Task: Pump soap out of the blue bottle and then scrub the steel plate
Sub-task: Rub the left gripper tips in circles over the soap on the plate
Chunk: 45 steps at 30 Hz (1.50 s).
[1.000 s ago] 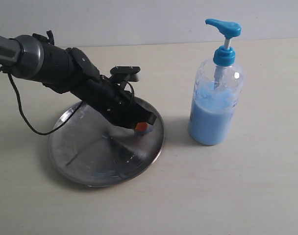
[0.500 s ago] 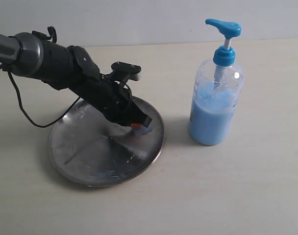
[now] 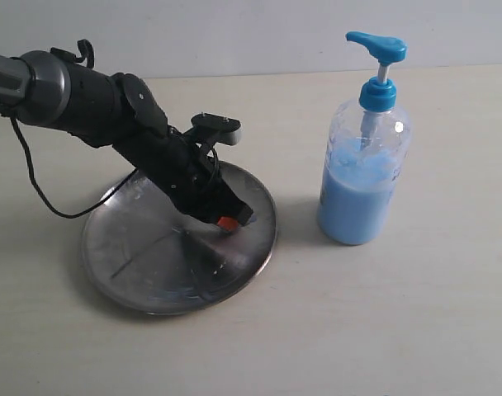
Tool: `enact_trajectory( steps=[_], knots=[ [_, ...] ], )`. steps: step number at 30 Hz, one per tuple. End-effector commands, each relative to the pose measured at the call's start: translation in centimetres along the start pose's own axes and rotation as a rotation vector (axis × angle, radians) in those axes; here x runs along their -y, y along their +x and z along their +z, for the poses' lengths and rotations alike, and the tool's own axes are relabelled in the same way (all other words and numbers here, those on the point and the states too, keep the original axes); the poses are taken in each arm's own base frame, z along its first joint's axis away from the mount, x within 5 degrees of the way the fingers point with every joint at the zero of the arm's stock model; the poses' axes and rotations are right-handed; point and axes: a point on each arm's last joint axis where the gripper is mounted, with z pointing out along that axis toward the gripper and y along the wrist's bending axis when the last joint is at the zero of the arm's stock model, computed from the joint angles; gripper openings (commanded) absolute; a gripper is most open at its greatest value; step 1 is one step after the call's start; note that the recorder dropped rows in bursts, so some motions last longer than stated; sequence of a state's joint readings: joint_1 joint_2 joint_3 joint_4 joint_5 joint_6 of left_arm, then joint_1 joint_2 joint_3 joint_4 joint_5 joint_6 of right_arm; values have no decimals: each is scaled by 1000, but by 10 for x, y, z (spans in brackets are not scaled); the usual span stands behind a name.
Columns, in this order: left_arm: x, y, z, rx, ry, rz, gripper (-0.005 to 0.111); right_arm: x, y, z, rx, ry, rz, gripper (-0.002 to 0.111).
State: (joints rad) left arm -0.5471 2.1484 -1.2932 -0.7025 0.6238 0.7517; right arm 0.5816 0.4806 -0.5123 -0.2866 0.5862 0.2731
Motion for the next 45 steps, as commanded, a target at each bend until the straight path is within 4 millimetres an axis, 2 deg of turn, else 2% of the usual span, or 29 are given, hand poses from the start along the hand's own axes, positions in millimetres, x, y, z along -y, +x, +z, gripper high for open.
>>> enact_trajectory(
  steps=[1,8,20,31,39,45],
  knots=[
    [8,2,9,-1,-11,15,0,0,0,0,14,-4,-6,0],
    [22,-7,15,70,-53,36,0,0,0,0,14,-5,-4,0],
    [11,-15,12,165,-135,6,0,0,0,0,14,-5,-4,0],
    [6,-5,11,57,-144,12,0,0,0,0,14,-5,-4,0],
    [12,5,12,-51,-87,21,0,0,0,0,14,-5,-4,0],
    [18,4,14,-42,-63,-3,0,0,0,0,14,-5,-4,0]
  ],
)
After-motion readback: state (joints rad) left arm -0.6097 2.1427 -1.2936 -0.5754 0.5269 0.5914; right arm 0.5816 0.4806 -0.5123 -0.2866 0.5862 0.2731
